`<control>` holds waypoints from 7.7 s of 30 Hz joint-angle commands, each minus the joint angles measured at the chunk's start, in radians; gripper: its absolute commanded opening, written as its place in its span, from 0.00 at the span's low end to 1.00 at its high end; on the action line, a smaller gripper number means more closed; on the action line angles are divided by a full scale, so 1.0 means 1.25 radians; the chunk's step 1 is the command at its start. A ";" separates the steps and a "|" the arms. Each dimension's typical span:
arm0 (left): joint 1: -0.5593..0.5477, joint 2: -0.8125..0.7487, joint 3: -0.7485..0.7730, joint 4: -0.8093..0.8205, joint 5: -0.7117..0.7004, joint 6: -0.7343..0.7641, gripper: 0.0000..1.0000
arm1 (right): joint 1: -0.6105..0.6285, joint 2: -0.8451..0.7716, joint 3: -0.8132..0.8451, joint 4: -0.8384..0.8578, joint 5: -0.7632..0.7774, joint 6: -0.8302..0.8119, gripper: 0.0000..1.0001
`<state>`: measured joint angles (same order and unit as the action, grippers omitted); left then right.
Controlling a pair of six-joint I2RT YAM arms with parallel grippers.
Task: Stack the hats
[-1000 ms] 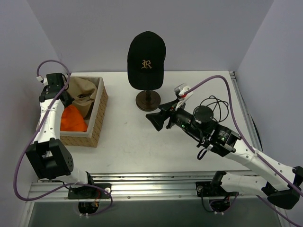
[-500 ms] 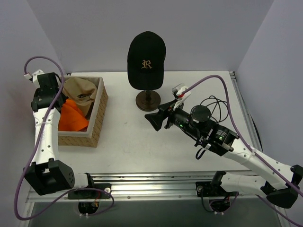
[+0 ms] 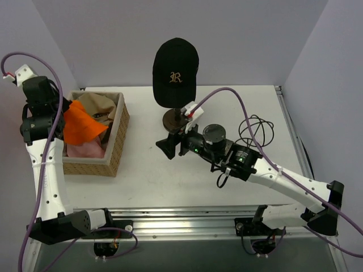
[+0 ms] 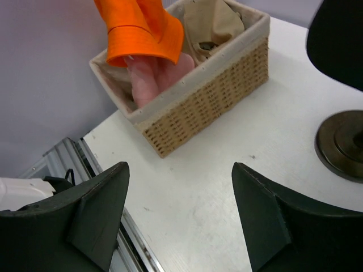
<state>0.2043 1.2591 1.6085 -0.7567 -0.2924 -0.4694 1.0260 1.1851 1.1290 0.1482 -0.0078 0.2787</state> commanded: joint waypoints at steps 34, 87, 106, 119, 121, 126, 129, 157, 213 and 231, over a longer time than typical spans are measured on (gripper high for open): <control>-0.193 -0.281 -0.082 0.119 0.639 -0.119 0.02 | 0.101 -0.036 0.129 0.039 0.106 -0.055 0.72; -0.215 -0.386 -0.294 0.205 0.785 -0.171 0.02 | 0.048 0.223 0.097 0.176 -0.042 -0.202 0.48; -0.411 -0.323 -0.354 0.223 0.496 -0.126 0.02 | 0.022 -0.043 0.039 -0.044 0.162 -0.159 0.00; -0.840 -0.064 -0.220 0.362 0.159 -0.119 0.02 | 0.014 -0.274 0.021 -0.249 0.475 -0.186 0.00; -0.851 -0.023 -0.187 0.404 0.153 -0.104 0.02 | 0.003 -0.285 0.003 -0.228 0.568 -0.213 0.00; -0.858 0.158 -0.006 0.415 0.148 -0.050 0.02 | -0.098 -0.254 0.012 -0.179 0.601 -0.274 0.00; -0.864 0.242 0.093 0.411 0.136 -0.022 0.02 | -0.175 -0.224 0.034 -0.177 0.589 -0.287 0.00; -0.867 0.604 0.431 0.465 0.261 0.022 0.02 | -0.718 -0.104 0.151 -0.295 0.246 -0.168 0.00; -0.880 0.550 0.321 0.485 0.261 0.004 0.02 | -0.730 -0.203 0.249 -0.571 0.182 -0.076 0.00; -0.885 0.683 0.382 0.528 0.296 0.006 0.02 | -0.767 -0.211 -0.006 -0.326 0.406 -0.066 0.00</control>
<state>-0.9421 2.0968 2.0331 -0.0837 0.1658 -0.5037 0.1234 0.9188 1.1076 -0.3576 0.2829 0.2119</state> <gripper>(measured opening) 0.031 0.018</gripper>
